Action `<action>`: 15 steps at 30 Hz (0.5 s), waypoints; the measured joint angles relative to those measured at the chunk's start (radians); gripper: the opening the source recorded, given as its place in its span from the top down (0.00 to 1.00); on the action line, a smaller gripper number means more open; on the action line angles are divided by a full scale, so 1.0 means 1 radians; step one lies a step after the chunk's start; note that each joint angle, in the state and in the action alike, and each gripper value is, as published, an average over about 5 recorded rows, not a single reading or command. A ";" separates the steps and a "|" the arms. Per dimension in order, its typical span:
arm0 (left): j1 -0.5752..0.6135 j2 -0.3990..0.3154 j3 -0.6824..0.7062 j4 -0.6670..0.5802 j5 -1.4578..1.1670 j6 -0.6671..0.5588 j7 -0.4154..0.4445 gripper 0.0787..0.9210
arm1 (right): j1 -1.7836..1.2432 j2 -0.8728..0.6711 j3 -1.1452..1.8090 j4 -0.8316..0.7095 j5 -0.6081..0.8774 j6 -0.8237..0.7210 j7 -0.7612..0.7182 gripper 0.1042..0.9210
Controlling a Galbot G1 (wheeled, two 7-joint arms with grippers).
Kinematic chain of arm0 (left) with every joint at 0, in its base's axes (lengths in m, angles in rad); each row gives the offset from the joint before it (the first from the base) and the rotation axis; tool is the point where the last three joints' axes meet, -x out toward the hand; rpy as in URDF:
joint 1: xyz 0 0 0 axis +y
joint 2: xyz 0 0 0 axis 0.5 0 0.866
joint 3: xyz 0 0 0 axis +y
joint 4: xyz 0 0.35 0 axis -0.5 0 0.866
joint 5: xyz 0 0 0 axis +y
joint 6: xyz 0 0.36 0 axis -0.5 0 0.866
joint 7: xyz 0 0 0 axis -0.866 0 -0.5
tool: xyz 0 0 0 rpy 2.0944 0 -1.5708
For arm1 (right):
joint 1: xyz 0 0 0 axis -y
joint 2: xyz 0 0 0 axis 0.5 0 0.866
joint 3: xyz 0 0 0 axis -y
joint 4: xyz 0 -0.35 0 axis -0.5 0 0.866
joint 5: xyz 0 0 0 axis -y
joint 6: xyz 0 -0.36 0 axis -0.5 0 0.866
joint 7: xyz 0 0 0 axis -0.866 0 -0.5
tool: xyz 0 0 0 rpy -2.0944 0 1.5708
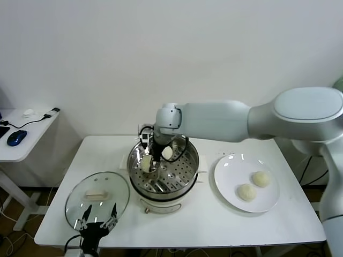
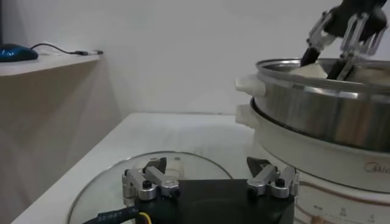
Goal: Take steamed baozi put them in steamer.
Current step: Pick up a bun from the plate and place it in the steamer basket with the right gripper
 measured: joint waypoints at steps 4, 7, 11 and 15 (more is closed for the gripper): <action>-0.002 -0.001 0.000 0.001 0.001 0.000 -0.002 0.12 | -0.025 0.012 0.004 -0.026 -0.015 0.005 0.003 0.26; -0.001 -0.001 0.000 -0.001 0.001 0.000 -0.003 0.12 | -0.033 0.013 0.009 -0.034 -0.023 0.016 0.001 0.18; 0.002 -0.001 0.001 -0.008 0.001 0.002 -0.003 0.12 | -0.026 0.003 0.012 -0.033 -0.034 0.046 -0.018 0.13; 0.007 -0.001 0.003 -0.016 0.001 0.004 -0.003 0.12 | 0.018 -0.028 -0.001 -0.017 -0.039 0.101 -0.067 0.12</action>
